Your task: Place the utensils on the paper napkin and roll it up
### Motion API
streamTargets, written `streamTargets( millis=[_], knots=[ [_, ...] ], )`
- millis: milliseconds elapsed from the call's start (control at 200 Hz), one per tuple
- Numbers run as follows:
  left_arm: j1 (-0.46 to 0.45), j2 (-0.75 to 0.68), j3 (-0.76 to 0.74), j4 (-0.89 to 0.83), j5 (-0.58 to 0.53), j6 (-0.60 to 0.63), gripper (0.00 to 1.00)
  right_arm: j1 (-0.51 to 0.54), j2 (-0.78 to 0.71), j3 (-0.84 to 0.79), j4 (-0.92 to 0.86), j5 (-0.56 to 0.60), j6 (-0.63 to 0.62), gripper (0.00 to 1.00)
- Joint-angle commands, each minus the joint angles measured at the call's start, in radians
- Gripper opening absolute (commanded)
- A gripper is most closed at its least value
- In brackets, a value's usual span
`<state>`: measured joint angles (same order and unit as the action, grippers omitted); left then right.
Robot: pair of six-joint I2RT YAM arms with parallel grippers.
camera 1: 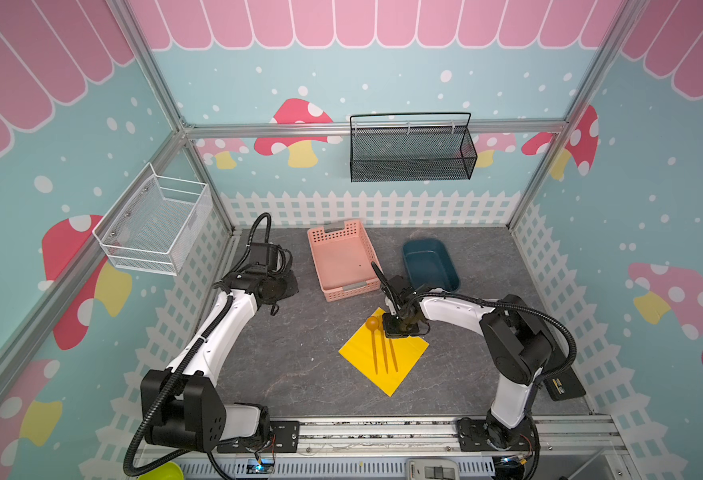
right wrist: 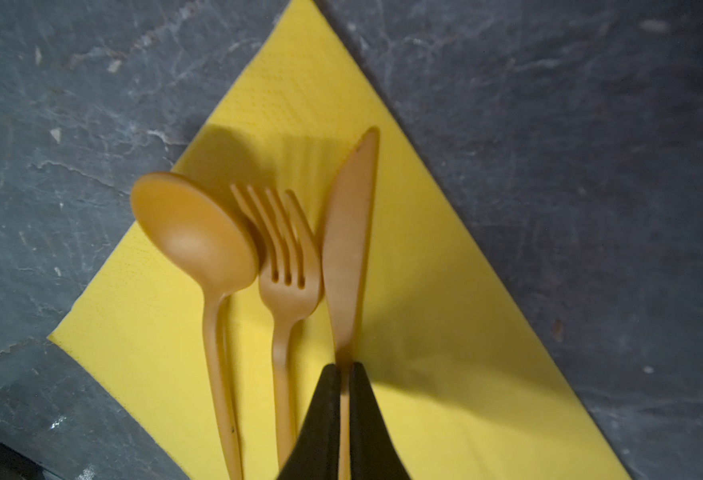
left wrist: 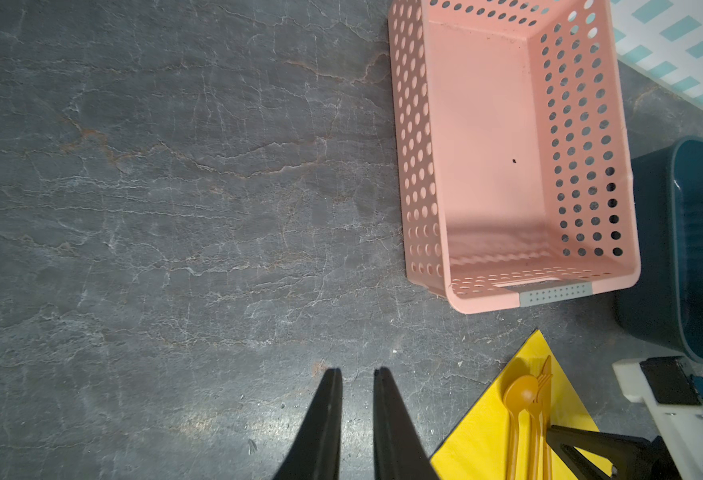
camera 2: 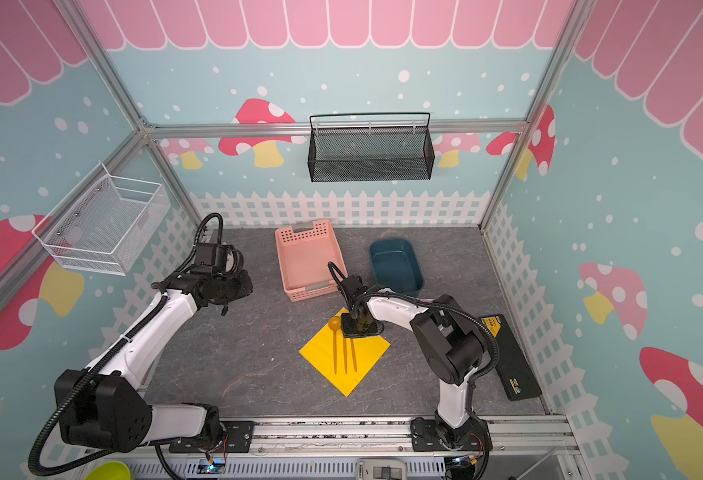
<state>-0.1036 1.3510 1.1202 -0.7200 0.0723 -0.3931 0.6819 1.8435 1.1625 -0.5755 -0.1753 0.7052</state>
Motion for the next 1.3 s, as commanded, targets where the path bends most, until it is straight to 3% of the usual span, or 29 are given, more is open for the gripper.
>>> streamTargets(
  millis=[0,600,1296],
  knots=[
    [0.011,-0.002,-0.011,0.008,-0.001,-0.001,0.19,0.005,0.019,0.005,-0.004,0.003,0.026,0.08],
    [0.010,0.002,-0.011,0.008,-0.007,0.000,0.19,0.004,0.039,-0.002,0.003,-0.001,0.062,0.12],
    [0.010,0.005,-0.011,0.005,-0.009,0.000,0.19,-0.002,0.004,-0.010,0.003,0.001,0.106,0.04]
  ],
)
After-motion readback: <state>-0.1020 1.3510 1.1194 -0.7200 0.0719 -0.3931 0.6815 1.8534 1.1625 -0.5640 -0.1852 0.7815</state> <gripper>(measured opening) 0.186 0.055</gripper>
